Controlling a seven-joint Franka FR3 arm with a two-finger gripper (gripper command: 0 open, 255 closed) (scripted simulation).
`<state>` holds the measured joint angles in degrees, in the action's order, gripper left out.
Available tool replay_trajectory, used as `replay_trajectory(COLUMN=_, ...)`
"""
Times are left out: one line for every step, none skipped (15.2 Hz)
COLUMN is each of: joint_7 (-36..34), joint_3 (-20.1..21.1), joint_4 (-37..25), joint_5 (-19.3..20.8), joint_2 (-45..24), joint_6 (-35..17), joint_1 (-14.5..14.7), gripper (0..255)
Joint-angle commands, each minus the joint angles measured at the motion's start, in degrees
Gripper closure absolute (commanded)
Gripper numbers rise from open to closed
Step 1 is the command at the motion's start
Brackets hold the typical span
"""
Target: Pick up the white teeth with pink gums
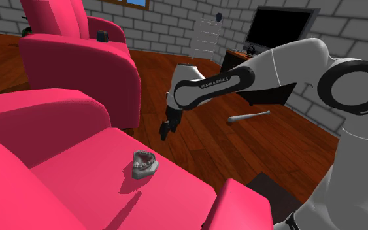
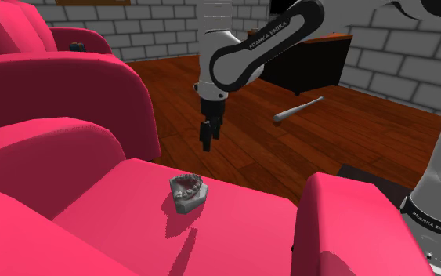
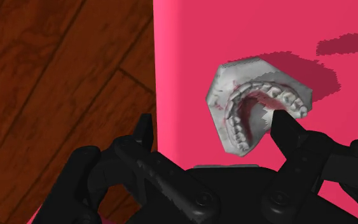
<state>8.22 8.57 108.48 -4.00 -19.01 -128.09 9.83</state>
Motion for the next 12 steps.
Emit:
replay_trajectory(joint_7=0.08, joint_3=0.62, joint_4=-3.84, joint_5=0.0, joint_2=-4.38, joint_6=-0.11, joint_1=0.84, gripper=0)
replay_trajectory(joint_7=0.22, joint_3=0.89, joint_4=-5.62, joint_5=0.0, joint_2=-6.39, joint_6=-0.12, joint_1=1.21, gripper=0)
replay_trajectory(joint_7=0.36, joint_3=1.16, joint_4=-7.46, joint_5=0.02, joint_2=-8.41, joint_6=-0.07, joint_1=1.59, gripper=0)
replay_trajectory(joint_7=0.49, joint_3=1.42, joint_4=-9.37, joint_5=0.06, joint_2=-10.44, joint_6=0.04, joint_1=1.98, gripper=0)
replay_trajectory(joint_7=0.62, joint_3=1.68, joint_4=-11.36, joint_5=0.1, joint_2=-12.49, joint_6=0.2, joint_1=2.4, gripper=0)
replay_trajectory(joint_7=0.75, joint_3=1.93, joint_4=-13.42, joint_5=0.16, joint_2=-14.56, joint_6=0.42, joint_1=2.83, gripper=0)
replay_trajectory(joint_7=0.83, joint_3=2.07, joint_4=-14.65, joint_5=0.2, joint_2=-15.76, joint_6=0.58, joint_1=3.09, gripper=0)
replay_trajectory(joint_7=0.88, joint_3=2.03, joint_4=-14.55, joint_5=0.23, joint_2=-16.21, joint_6=0.04, joint_1=3.12, gripper=0)
replay_trajectory(joint_7=0.93, joint_3=2.0, joint_4=-14.46, joint_5=0.27, joint_2=-16.66, joint_6=-0.5, joint_1=3.16, gripper=0)
replay_trajectory(joint_7=0.97, joint_3=1.96, joint_4=-14.39, joint_5=0.3, joint_2=-17.12, joint_6=-1.03, joint_1=3.19, gripper=0)
replay_trajectory(joint_7=1.02, joint_3=1.93, joint_4=-14.33, joint_5=0.34, joint_2=-17.6, joint_6=-1.56, joint_1=3.22, gripper=0)
replay_trajectory(joint_7=1.07, joint_3=1.89, joint_4=-14.26, joint_5=0.37, joint_2=-18.06, joint_6=-2.09, joint_1=3.26, gripper=0)
